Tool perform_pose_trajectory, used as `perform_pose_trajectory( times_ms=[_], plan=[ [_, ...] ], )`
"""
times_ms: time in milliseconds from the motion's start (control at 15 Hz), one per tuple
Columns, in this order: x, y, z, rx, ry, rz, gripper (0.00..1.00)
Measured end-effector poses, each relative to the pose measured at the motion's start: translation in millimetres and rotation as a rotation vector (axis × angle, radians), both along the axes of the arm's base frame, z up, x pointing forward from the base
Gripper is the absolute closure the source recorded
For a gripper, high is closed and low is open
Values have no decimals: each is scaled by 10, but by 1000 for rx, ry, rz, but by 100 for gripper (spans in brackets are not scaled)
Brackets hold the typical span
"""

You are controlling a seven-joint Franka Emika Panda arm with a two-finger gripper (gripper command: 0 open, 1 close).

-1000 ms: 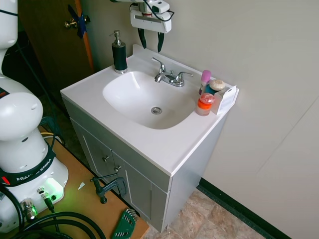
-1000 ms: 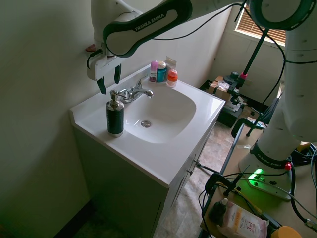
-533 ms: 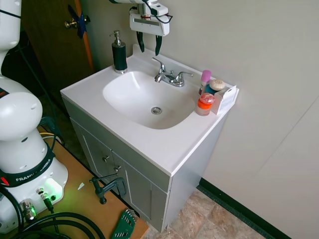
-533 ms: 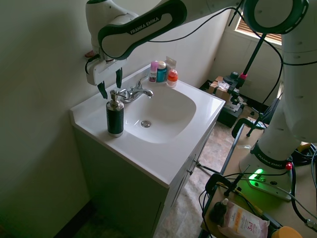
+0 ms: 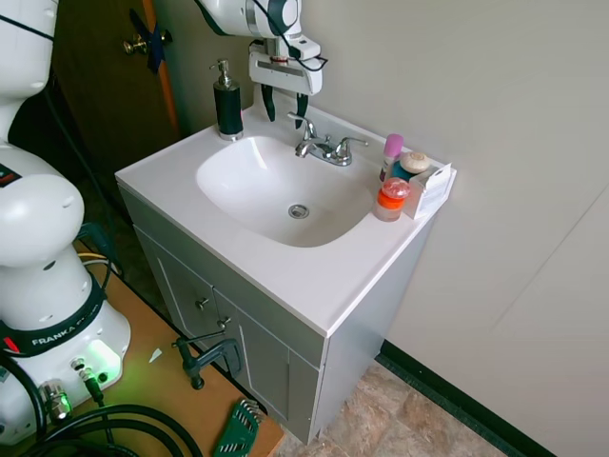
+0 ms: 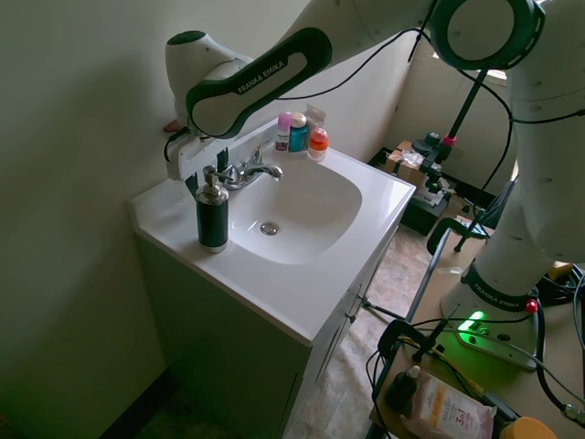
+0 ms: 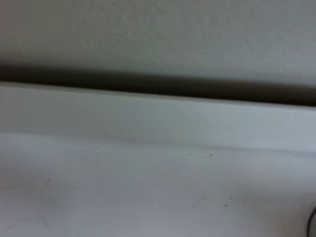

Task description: Turn on the hot water

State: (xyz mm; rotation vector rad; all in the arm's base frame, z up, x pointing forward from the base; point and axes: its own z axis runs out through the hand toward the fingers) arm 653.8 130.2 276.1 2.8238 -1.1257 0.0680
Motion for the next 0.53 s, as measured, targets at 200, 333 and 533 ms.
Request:
perform_pose_trajectory(
  times_ms=[200, 333, 533],
  plan=[
    [-350, -60, 96, 7, 10, -1, 0],
    [-634, -178, 81, 13, 24, -16, 0],
    [-1058, -586, 26, 20, 57, -60, 0]
  ],
)
